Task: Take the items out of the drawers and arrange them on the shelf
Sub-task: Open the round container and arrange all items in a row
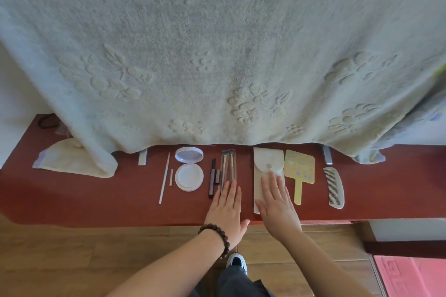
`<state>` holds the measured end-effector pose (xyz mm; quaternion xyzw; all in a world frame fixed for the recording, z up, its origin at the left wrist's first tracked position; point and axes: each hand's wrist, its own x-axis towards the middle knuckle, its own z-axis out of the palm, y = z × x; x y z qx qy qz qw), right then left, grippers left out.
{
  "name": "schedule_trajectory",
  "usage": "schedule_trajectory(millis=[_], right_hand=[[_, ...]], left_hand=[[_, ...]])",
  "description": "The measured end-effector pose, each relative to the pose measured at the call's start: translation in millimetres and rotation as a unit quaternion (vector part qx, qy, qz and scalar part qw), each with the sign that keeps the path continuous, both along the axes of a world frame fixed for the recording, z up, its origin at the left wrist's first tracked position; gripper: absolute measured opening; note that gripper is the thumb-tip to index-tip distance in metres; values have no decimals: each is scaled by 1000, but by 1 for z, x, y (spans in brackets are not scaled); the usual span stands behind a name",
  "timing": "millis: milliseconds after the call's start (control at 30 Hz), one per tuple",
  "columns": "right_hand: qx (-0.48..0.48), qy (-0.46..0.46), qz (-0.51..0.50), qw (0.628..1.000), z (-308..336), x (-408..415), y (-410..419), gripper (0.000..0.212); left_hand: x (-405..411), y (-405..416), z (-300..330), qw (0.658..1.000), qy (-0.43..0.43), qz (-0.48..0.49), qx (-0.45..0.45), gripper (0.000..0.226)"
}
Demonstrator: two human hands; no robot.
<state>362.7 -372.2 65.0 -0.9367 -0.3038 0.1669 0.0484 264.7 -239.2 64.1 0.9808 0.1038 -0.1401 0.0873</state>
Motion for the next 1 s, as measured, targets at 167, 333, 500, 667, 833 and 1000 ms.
schedule_trajectory(millis=[167, 333, 500, 667, 833, 1000], right_hand=[[-5, 2, 34, 999, -1, -5, 17, 63], [-1, 8, 54, 998, -1, -7, 30, 63], [20, 14, 58, 998, 2, -1, 24, 65], [49, -29, -59, 997, 8, 30, -16, 67], [-27, 8, -72, 997, -1, 49, -44, 66], [-16, 2, -19, 1000, -9, 48, -51, 61]], left_hand=[[-2, 0, -1, 1000, 9, 22, 3, 87], [-2, -2, -4, 999, 4, 38, 3, 90], [-1, -6, -3, 998, -31, 50, -7, 94], [14, -19, 0, 997, -70, 12, -30, 94], [28, -37, -4, 998, -41, 4, -38, 94], [29, -39, -8, 1000, -19, 10, -20, 91]])
